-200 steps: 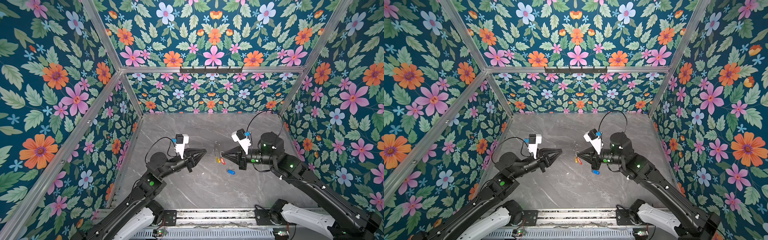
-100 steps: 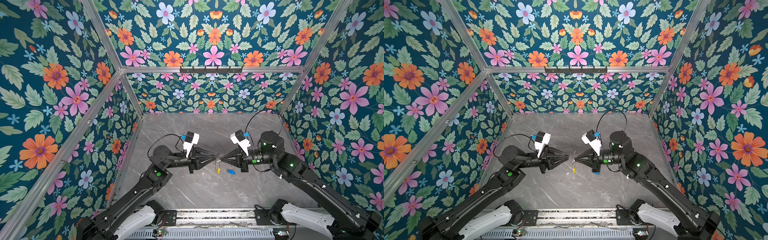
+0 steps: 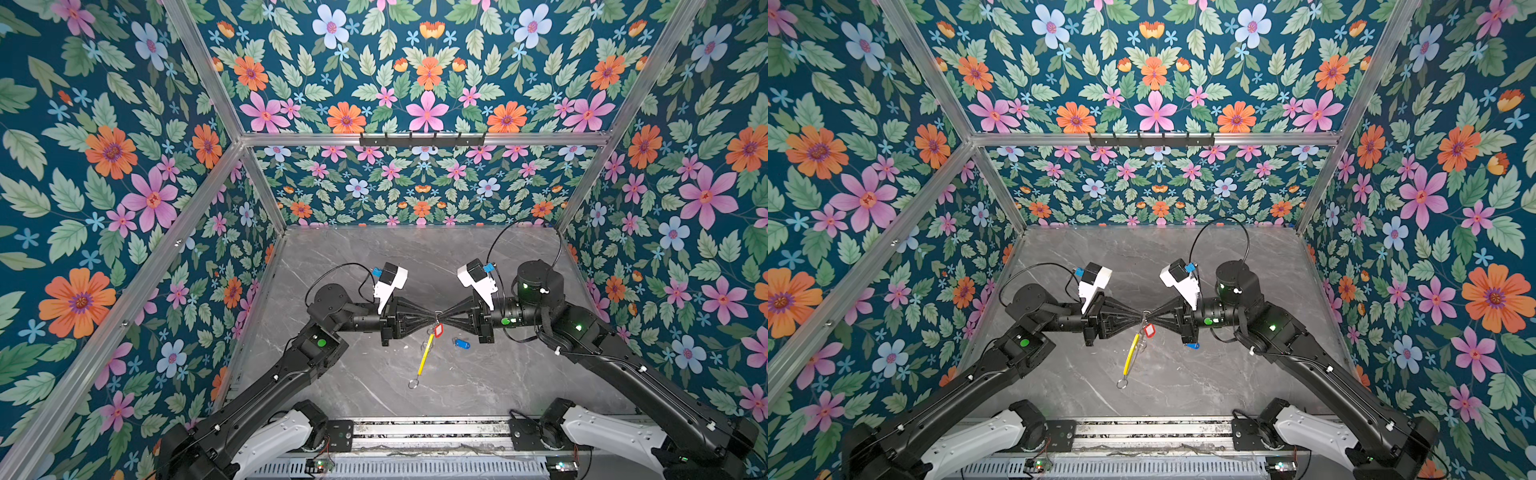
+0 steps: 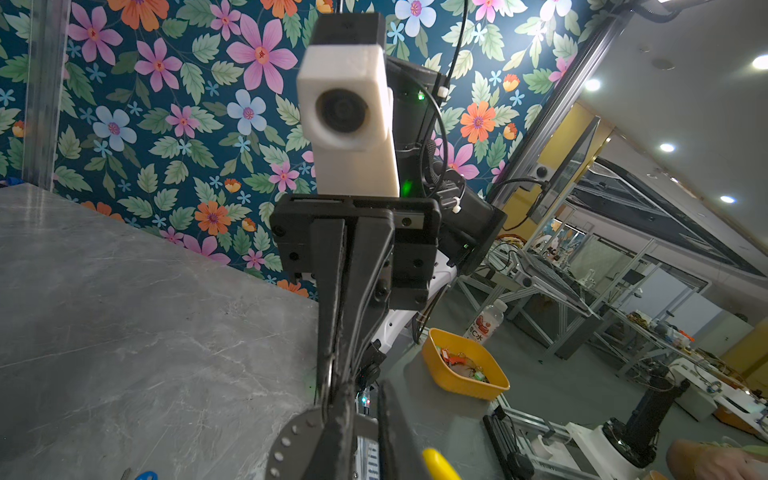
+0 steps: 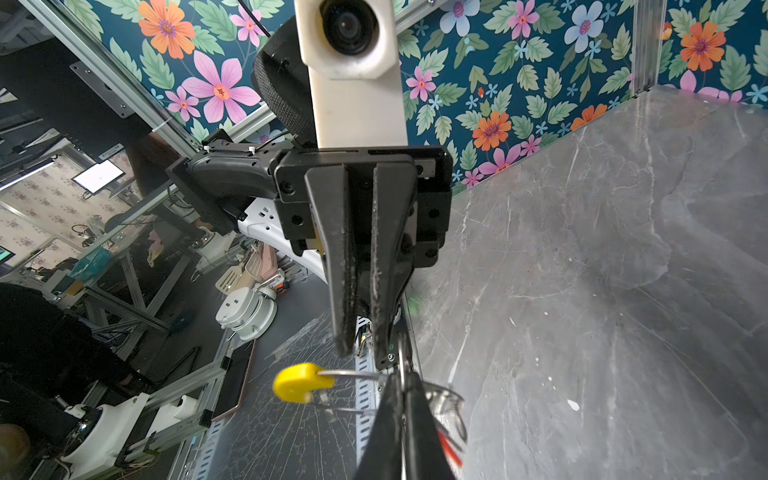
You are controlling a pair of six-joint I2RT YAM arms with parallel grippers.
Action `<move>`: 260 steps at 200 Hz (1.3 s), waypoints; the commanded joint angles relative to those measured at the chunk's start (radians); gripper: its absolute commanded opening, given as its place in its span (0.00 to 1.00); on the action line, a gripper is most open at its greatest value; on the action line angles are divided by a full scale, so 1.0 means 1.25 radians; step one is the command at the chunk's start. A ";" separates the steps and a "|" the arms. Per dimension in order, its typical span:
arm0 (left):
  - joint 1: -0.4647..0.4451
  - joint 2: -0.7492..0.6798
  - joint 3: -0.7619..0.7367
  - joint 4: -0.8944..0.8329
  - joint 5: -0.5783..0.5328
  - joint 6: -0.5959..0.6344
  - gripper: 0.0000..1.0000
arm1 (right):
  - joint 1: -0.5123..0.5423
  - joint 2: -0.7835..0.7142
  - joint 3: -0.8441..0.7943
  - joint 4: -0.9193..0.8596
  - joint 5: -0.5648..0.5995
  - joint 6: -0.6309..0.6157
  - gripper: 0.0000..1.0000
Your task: Remove the keys from the keyring
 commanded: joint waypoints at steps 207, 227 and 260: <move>-0.002 -0.010 -0.030 0.129 0.015 -0.053 0.17 | 0.039 -0.023 -0.025 0.106 0.062 0.014 0.00; -0.005 -0.004 -0.032 0.136 0.023 -0.062 0.14 | 0.039 -0.021 -0.025 0.113 0.076 0.014 0.00; -0.008 -0.001 -0.032 0.137 0.027 -0.062 0.13 | 0.039 -0.017 -0.032 0.135 0.086 0.024 0.00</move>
